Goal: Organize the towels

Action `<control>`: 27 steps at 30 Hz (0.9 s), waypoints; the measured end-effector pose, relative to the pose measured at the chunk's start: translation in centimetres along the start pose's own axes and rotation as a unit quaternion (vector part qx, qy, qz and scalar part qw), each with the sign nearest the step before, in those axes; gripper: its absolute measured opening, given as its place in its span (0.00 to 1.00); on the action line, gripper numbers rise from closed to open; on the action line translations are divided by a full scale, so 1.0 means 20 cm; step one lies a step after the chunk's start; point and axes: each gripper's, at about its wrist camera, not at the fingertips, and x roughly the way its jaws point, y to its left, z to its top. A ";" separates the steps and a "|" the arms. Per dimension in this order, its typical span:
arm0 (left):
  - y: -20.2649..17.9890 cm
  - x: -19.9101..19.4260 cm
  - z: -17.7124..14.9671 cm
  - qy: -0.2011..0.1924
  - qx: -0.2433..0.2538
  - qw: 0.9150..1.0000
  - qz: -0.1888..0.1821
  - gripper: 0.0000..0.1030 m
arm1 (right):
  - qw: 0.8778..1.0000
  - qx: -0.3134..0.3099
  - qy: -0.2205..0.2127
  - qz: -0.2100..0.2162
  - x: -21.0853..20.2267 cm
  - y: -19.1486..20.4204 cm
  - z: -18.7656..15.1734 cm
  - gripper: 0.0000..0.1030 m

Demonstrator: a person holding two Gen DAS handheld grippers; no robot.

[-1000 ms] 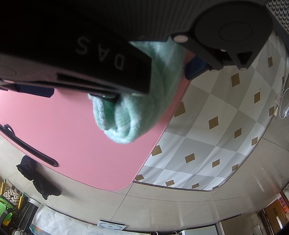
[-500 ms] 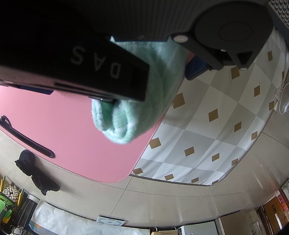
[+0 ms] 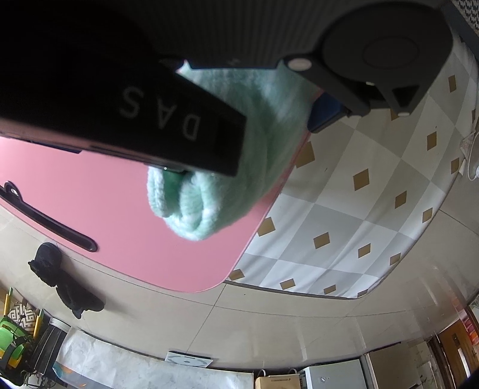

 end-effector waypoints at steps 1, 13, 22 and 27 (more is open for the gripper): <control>0.00 0.00 0.00 0.000 0.000 1.000 0.000 1.00 | 1.000 0.002 0.000 0.000 0.00 -0.01 0.00 0.92; -0.07 0.01 0.02 0.003 0.011 1.000 -0.006 1.00 | 1.000 0.019 -0.007 -0.013 -0.01 -0.07 0.02 0.92; -0.14 0.00 -0.01 0.005 0.023 1.000 -0.011 1.00 | 1.000 0.020 -0.004 -0.021 -0.04 -0.12 0.02 0.92; -0.18 -0.02 -0.04 0.006 0.035 0.999 -0.017 1.00 | 1.000 0.015 -0.003 -0.023 -0.06 -0.15 -0.01 0.92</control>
